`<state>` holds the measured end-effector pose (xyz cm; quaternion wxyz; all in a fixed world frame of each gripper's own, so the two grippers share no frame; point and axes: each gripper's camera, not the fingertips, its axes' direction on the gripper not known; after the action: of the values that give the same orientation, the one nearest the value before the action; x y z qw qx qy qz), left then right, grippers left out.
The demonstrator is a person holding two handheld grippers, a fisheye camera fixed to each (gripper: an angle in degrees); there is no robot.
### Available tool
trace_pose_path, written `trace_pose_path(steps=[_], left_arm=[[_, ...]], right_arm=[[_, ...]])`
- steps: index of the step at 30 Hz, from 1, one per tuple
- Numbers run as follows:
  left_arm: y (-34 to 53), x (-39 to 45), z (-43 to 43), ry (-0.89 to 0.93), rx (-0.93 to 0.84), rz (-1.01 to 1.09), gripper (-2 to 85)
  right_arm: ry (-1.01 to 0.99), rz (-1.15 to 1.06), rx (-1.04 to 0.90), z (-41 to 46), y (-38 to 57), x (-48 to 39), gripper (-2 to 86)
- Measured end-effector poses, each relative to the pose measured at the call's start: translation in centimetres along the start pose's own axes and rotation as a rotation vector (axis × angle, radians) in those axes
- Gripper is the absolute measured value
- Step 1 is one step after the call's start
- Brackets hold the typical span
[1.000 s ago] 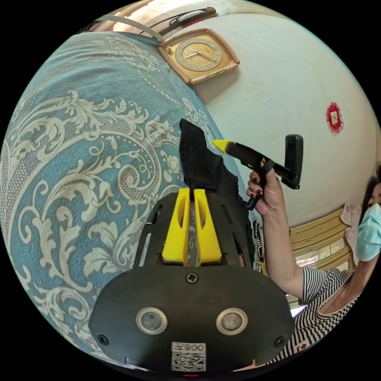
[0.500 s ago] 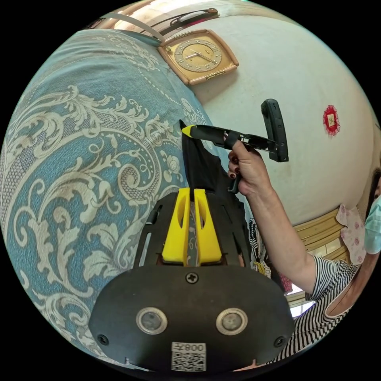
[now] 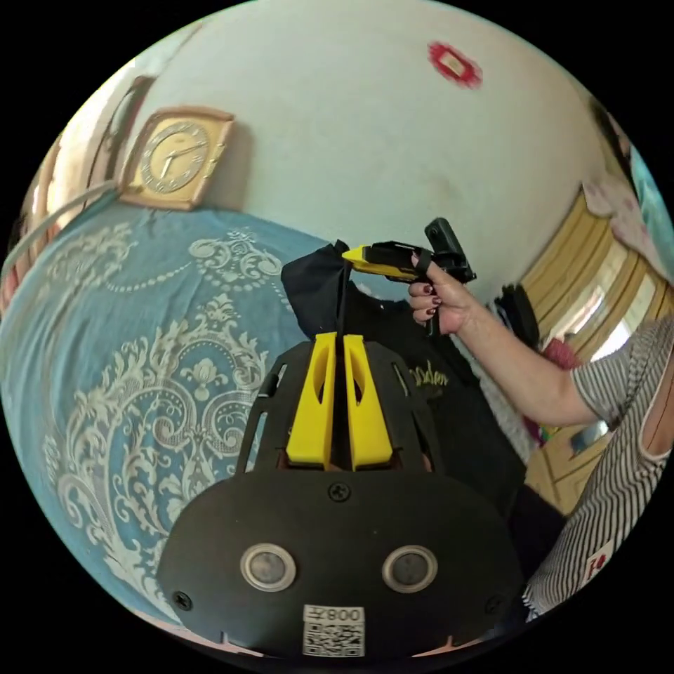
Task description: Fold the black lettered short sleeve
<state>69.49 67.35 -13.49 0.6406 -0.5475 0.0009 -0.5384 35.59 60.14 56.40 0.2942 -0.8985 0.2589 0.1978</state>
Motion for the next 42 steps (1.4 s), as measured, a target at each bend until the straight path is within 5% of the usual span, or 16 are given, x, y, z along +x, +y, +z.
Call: trace_pose_path(steps=[8, 15, 24, 31, 42], left_arm=[[-0.8, 5.3, 7.1, -0.126, -0.312, 0.277, 2.7], [-1.0, 5.9, 9.1, -0.152, -0.383, 0.294, 6.0], [-0.6, -1.9, 7.1, 0.047, -0.218, -0.177, 8.2], [1.4, -9.9, 11.0, 0.41, -0.126, -0.608, 4.6], [1.5, -10.6, 8.6, 0.31, 0.049, -0.588, 1.3]], right_arm=[[0.023, 0.232, -0.055, -2.9, 6.9, 8.7, 1.8], [0.217, 0.276, -0.121, -3.8, 7.3, 10.9, 3.8], [0.136, 0.111, -0.06, -1.9, 0.9, 12.1, 8.9], [0.112, 0.038, -0.145, 2.1, -5.2, 14.4, 9.1], [0.026, -0.018, -0.207, 4.4, -6.5, 15.5, 1.5]])
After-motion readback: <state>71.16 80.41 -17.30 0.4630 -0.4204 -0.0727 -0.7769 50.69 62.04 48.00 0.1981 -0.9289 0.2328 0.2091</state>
